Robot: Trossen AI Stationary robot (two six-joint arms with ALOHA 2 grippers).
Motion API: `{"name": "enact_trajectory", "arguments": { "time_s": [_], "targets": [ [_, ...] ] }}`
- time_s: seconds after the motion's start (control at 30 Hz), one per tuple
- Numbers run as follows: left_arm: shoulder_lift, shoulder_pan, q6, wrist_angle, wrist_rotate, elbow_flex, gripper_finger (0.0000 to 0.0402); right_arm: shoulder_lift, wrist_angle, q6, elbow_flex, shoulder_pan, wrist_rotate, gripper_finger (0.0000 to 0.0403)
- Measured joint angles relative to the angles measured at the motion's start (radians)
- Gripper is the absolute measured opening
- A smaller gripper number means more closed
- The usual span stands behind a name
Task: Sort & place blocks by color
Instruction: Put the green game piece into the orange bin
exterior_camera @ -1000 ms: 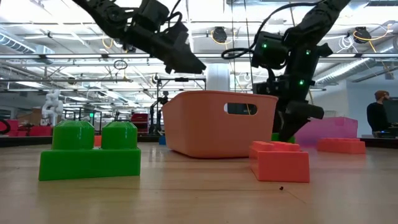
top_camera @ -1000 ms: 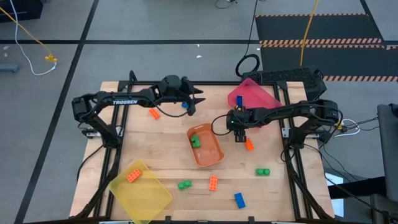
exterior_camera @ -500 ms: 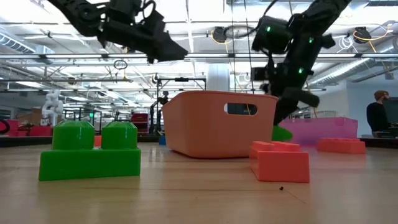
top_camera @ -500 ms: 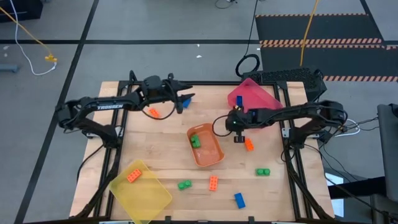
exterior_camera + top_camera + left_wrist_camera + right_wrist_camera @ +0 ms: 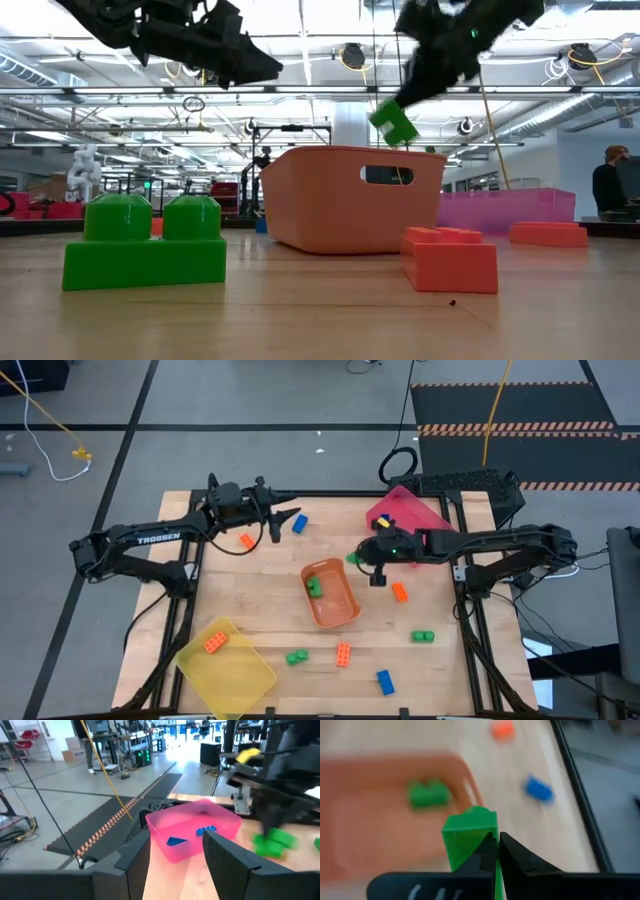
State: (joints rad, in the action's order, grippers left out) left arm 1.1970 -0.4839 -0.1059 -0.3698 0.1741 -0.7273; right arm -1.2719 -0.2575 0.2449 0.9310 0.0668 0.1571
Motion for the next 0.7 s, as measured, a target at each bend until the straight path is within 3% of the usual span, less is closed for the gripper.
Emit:
{"name": "enact_trajectory", "arguments": {
  "time_s": [0.1,0.43,0.7],
  "targets": [
    [-0.002,0.0,0.006,0.012,0.0,0.0,0.0182,-0.026,0.099,-0.03,0.001,-0.03,-0.057,0.0],
    [-0.002,0.0,0.023,0.031,0.0,0.0,0.0182,-0.166,0.162,-0.051,0.001,-0.049,-0.056,0.0014],
    [-0.002,0.002,0.033,0.055,0.0,0.0,0.0182,-0.197,0.181,-0.099,0.001,-0.048,-0.084,0.0085]
  ]
}}
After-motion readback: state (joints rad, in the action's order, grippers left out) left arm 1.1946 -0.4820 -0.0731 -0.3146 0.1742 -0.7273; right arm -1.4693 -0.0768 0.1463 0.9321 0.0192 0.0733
